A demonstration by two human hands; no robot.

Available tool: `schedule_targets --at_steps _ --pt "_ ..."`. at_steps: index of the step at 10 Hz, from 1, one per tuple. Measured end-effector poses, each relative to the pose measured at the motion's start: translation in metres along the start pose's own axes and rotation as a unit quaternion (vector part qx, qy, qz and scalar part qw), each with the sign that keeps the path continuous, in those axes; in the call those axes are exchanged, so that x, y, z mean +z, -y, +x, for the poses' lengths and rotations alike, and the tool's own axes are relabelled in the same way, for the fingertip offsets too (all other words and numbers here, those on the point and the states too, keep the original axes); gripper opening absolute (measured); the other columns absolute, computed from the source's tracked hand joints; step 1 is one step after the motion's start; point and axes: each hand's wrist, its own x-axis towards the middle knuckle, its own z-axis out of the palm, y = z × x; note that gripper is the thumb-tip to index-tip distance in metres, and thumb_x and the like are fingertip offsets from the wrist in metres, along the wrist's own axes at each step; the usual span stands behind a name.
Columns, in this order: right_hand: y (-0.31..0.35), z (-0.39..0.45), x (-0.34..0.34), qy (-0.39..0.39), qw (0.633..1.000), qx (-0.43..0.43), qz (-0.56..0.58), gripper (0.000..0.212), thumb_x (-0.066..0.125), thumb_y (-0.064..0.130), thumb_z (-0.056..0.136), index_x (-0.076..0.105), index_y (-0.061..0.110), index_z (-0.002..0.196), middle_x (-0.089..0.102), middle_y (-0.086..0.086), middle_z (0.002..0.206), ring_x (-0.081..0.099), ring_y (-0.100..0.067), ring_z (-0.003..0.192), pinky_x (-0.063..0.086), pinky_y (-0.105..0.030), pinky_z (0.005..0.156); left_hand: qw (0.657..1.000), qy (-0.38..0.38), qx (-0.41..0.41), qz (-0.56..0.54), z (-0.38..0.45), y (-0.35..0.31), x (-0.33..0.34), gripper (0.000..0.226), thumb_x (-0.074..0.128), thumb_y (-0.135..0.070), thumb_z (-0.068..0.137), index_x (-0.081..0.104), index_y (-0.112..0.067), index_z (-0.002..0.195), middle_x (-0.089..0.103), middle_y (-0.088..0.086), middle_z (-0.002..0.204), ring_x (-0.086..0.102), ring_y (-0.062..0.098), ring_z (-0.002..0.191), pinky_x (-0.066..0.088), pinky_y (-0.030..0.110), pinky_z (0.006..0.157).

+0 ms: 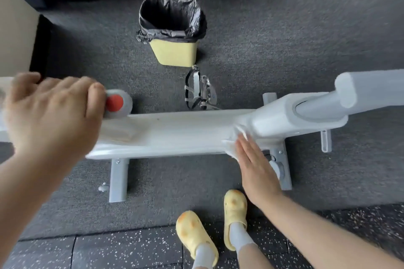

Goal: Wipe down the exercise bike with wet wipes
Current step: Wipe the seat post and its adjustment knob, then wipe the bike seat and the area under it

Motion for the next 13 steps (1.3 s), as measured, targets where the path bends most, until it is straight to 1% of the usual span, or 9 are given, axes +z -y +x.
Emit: schedule_targets --at_steps 1,3,4,7,8,9,10,12,13 --pt "0.037 -0.022 -0.095 -0.163 0.980 0.096 0.062 0.054 0.045 0.004 0.095 0.030 0.002 0.148 0.020 -0.008 0.160 0.015 -0.020 0.148 0.026 -0.033 0.117 0.993 0.044 -0.103 -0.023 -0.006 -0.018 -0.001 0.055 0.015 -0.045 0.090 0.059 -0.023 0.114 0.053 0.011 0.134 0.040 0.034 0.128 0.019 0.058 0.114" --pt "-0.007 -0.027 -0.211 -0.376 0.905 0.187 0.064 0.048 0.032 0.013 0.097 0.037 -0.001 0.143 0.018 -0.002 0.158 0.015 -0.024 0.148 0.020 -0.038 0.119 0.971 0.175 -0.152 -0.050 -0.025 -0.072 -0.015 0.068 0.037 -0.050 0.098 0.006 -0.030 0.155 -0.015 0.003 0.162 -0.018 0.020 0.148 -0.005 0.045 0.118" --pt "-0.010 -0.014 -0.197 -0.347 0.908 0.225 0.072 0.049 0.028 0.022 0.097 0.026 0.020 0.146 0.000 0.012 0.161 0.032 -0.034 0.140 0.043 -0.056 0.102 0.969 0.199 -0.125 -0.078 -0.053 -0.107 -0.017 0.079 0.048 -0.051 0.094 0.001 -0.031 0.154 -0.023 -0.001 0.160 -0.023 0.018 0.147 -0.002 0.040 0.119" --pt "-0.043 0.032 -0.201 -0.261 0.918 0.297 0.017 0.045 0.028 0.018 0.093 0.055 0.006 0.126 0.054 -0.010 0.133 0.046 -0.032 0.129 0.018 -0.044 0.119 0.950 0.224 -0.157 -0.152 -0.108 -0.115 -0.027 0.080 0.053 -0.060 0.077 0.031 -0.031 0.148 0.010 -0.005 0.162 0.006 0.020 0.150 0.010 0.040 0.119" --pt "-0.016 0.040 -0.190 -0.155 0.981 0.115 -0.035 0.042 0.033 0.004 0.087 0.058 0.007 0.121 0.057 -0.007 0.132 0.038 -0.026 0.138 0.014 -0.037 0.120 0.950 0.217 -0.163 -0.155 -0.108 -0.113 -0.034 0.065 0.064 -0.038 0.089 0.036 -0.029 0.148 0.014 -0.005 0.161 0.008 0.021 0.150 0.012 0.041 0.119" --pt "-0.026 0.024 -0.192 -0.155 0.984 0.079 -0.045 0.053 0.029 -0.002 0.084 0.056 0.008 0.129 0.053 -0.004 0.138 0.038 -0.024 0.139 0.022 -0.039 0.119 0.947 0.213 -0.149 -0.191 -0.102 -0.118 -0.049 0.072 0.057 -0.057 0.078 0.040 -0.031 0.144 0.018 -0.005 0.160 0.009 0.020 0.150 0.012 0.043 0.119" --pt "-0.043 0.008 -0.203 -0.242 0.927 0.282 0.047 0.050 0.040 -0.005 0.092 0.046 0.007 0.140 0.041 -0.006 0.149 0.038 -0.031 0.137 0.038 -0.049 0.110 0.952 0.183 -0.117 -0.217 -0.098 -0.119 -0.069 0.079 0.045 -0.059 0.070 0.038 -0.034 0.144 0.016 -0.010 0.159 0.008 0.016 0.150 0.011 0.044 0.119" --pt "-0.002 -0.002 -0.243 -0.068 0.981 0.154 0.097 0.043 0.035 0.008 0.103 0.038 0.013 0.145 0.032 0.003 0.154 0.023 -0.021 0.144 0.010 -0.024 0.115 0.958 0.158 -0.068 -0.231 -0.095 -0.142 -0.097 0.055 0.054 -0.035 0.095 0.036 -0.029 0.147 0.015 -0.007 0.161 0.008 0.015 0.149 0.011 0.043 0.120" --pt "0.015 -0.024 -0.288 -0.210 0.934 0.206 0.204 0.035 0.038 0.012 0.102 0.054 0.011 0.133 0.050 0.002 0.142 0.043 -0.014 0.132 0.025 -0.014 0.109 0.949 0.150 -0.049 -0.272 -0.089 -0.164 -0.111 0.054 0.056 -0.029 0.095 0.039 -0.027 0.147 0.017 -0.004 0.161 0.011 0.018 0.149 0.013 0.042 0.121"
